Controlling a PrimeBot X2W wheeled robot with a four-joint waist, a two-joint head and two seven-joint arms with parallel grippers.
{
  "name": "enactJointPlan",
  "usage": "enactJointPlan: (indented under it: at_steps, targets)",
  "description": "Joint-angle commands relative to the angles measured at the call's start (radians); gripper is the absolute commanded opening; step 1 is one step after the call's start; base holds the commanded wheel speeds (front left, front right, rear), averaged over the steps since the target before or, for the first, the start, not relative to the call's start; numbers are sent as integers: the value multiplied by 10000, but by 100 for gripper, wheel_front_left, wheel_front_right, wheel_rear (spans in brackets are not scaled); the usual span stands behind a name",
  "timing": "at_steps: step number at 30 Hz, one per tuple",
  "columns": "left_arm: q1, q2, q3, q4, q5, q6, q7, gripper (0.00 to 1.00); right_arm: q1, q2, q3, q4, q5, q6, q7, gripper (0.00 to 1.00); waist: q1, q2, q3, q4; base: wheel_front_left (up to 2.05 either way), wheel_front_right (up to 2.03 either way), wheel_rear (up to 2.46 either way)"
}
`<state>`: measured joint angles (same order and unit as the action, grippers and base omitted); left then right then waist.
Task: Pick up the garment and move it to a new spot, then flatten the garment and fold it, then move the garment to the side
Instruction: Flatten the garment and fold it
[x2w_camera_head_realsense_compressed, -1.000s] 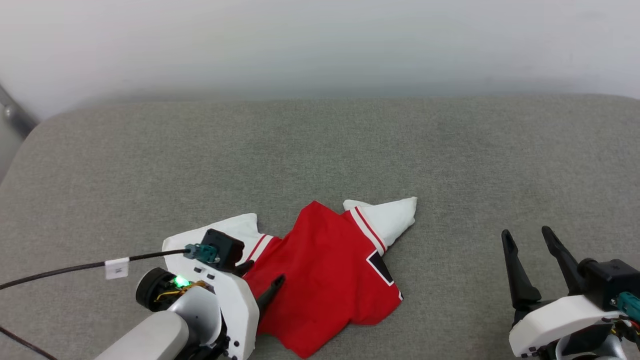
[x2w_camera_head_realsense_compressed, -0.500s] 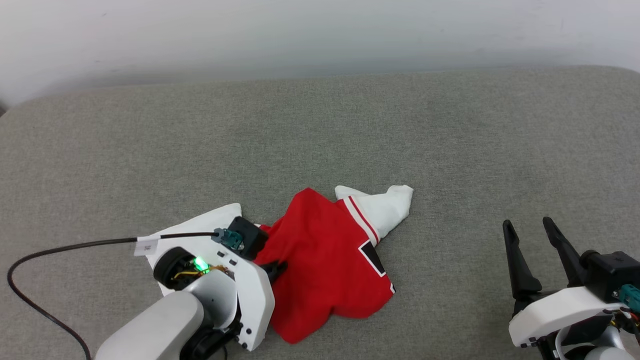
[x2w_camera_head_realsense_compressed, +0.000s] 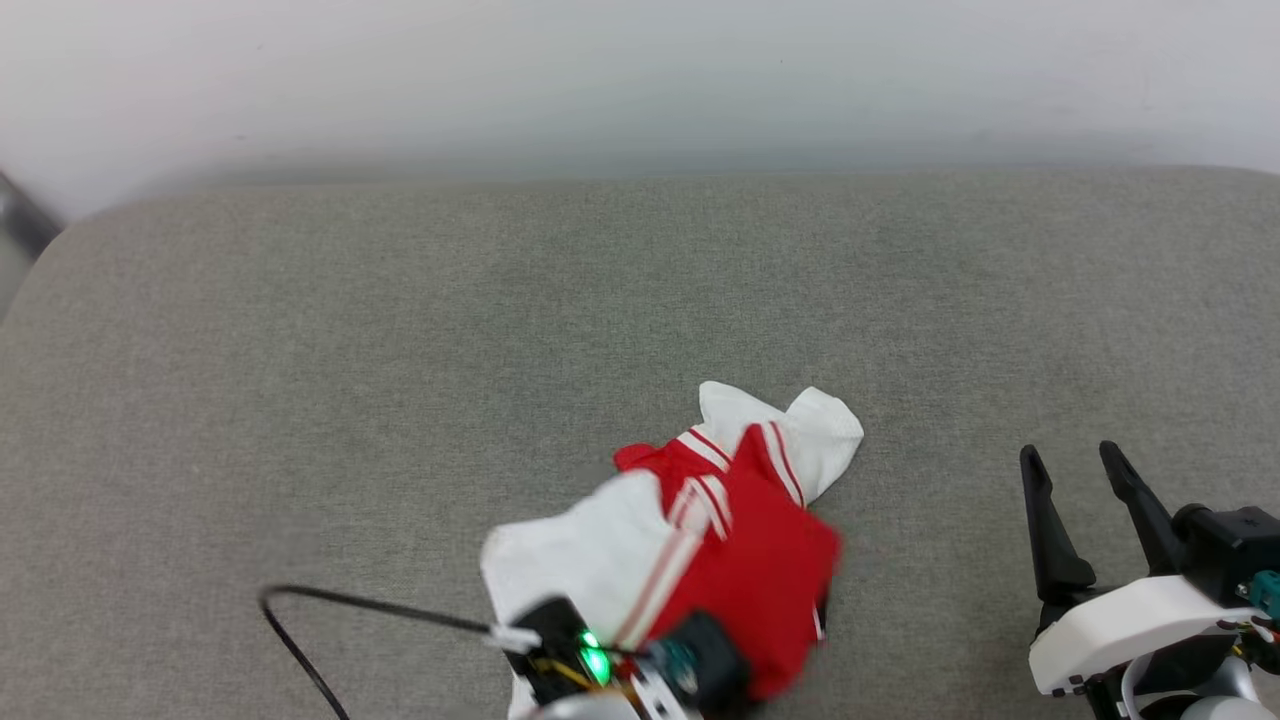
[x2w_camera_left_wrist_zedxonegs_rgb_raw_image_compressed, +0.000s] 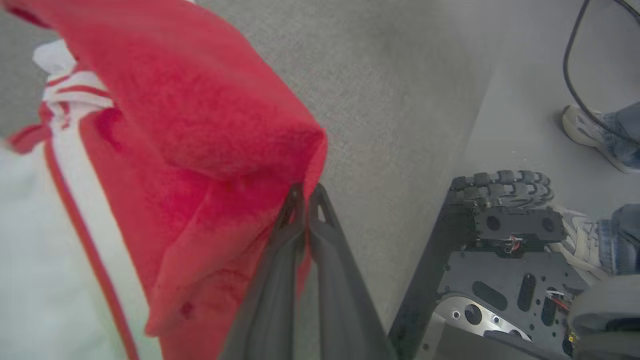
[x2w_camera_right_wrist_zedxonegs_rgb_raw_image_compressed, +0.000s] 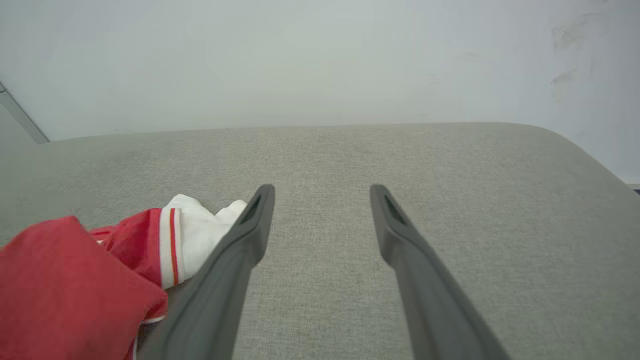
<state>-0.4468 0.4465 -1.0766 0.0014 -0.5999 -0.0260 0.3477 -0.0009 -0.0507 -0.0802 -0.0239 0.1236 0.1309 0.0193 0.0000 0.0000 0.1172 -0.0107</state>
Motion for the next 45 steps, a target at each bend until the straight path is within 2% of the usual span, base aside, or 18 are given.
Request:
enactJointPlan:
  at_steps: [1, 4, 5, 6, 11, 12, 13, 16, 23, 29, 34, 40, 45]
  targets:
    - [311, -318, -374, 277, 20, -172, -42, 0, -122, 6, 25, 22, 5, -3, 19, 100, 0, 0, -50, 26, 0, 0, 0]
    - [643, -773, -806, 707, -91, -385, -225, 0, -91, 6, 3, 5, -11, -3, 36, 100, 0, 0, -115, 90, 0, 0, 0]
    - [696, -890, -845, 842, -87, -400, -346, 45, -79, 6, 10, -7, -18, -3, 45, 100, 0, 0, -124, 108, 0, 0, 0]
    - [693, -975, -883, 968, -18, -430, -496, 100, -59, 4, -3, -16, -29, -3, 51, 100, 0, 0, -144, 147, 0, 0, 0]
    - [526, -1352, -642, 1045, 417, -242, -1860, 100, 115, 6, -96, -61, -99, -3, 126, 100, 0, 0, -306, 375, 0, 0, 0]
    - [526, -1352, -642, 1045, 417, -242, -1860, 100, 115, 6, -96, -61, -99, -3, 126, 100, 0, 0, -306, 375, 0, 0, 0]
    - [502, -1460, -464, 913, 559, -79, -2424, 100, 162, 6, -133, -77, -121, -3, 145, 100, 0, 0, -397, 468, 0, 0, 0]
    - [470, -1509, -243, 785, 688, 96, -2934, 100, 211, 6, -134, -95, -131, -3, 192, 100, 0, 0, -508, 539, 0, 0, 0]
    - [781, -1522, 1155, 552, 485, 1255, -4552, 100, 347, 6, -85, -165, -195, -3, 307, 100, 0, 0, -859, 617, 0, 0, 0]
    - [1154, -1162, 2745, 557, -13, 2335, -5565, 100, 494, 6, -56, -262, -226, -3, 386, 100, 0, 0, -1070, 682, 0, 0, 0]
    - [1591, -655, 4021, 555, -311, 2925, -5979, 100, 573, 6, -29, -376, -256, -3, 473, 100, 0, 0, -1117, 779, 0, 0, 0]
    - [2477, -60, 5359, 316, -346, 3405, -6123, 100, 637, 6, 31, -456, -269, -3, 571, 100, 0, 0, -1155, 841, 0, 0, 0]
    - [3128, 246, 5810, -33, -180, 3591, -6141, 100, 689, 6, 41, -485, -261, -3, 599, 100, 0, 0, -1191, 888, 0, 0, 0]
